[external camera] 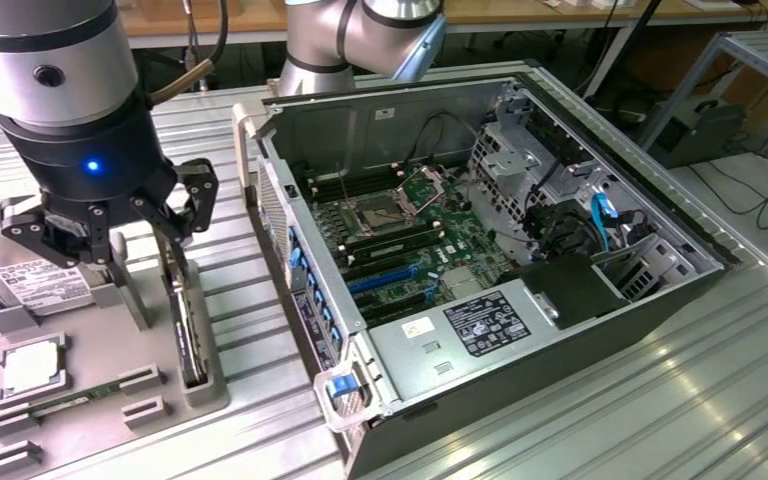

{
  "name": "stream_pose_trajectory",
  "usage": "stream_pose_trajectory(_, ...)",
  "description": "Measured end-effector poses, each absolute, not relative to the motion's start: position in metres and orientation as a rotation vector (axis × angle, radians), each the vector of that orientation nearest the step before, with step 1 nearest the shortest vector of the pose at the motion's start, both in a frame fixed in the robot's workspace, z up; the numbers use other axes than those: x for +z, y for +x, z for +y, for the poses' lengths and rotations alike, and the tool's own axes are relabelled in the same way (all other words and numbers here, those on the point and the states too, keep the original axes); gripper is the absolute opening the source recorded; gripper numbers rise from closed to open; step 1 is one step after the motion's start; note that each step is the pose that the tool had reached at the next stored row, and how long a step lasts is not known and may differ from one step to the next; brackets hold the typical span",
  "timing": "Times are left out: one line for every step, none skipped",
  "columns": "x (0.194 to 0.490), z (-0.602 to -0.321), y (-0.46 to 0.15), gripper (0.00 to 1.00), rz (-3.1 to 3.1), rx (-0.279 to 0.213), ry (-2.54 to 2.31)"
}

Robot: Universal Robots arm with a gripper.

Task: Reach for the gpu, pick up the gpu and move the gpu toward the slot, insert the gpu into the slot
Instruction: 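Pick up the gpu and move the gpu toward the slot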

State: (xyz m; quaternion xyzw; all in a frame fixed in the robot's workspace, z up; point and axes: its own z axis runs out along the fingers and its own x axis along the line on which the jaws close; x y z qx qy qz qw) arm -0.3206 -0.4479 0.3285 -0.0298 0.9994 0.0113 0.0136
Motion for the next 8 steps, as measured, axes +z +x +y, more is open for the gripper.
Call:
stream_pose_trajectory(0.3279,-0.4484,-0.3206,0.54,3.113,0.035,-0.093)
stream_pose_trajectory(0.3271,-0.4484,-0.3205,0.54,3.113,0.035,-0.093)
stream_pose_trajectory(0.3261,-0.4484,-0.3202,0.54,3.113,0.035,-0.093)
stream_pose_trajectory(0.3253,-0.4485,-0.3195,0.54,3.113,0.035,-0.093)
stream_pose_trajectory(0.3242,-0.4485,-0.3187,0.54,3.113,0.035,-0.093)
stream_pose_trajectory(0.3230,-0.4485,-0.3176,0.54,3.113,0.035,-0.093)
stream_pose_trajectory(0.3216,-0.4487,-0.3163,0.54,3.113,0.035,-0.093)
stream_pose_trajectory(0.3205,-0.4489,-0.3159,0.54,3.113,0.035,-0.093)
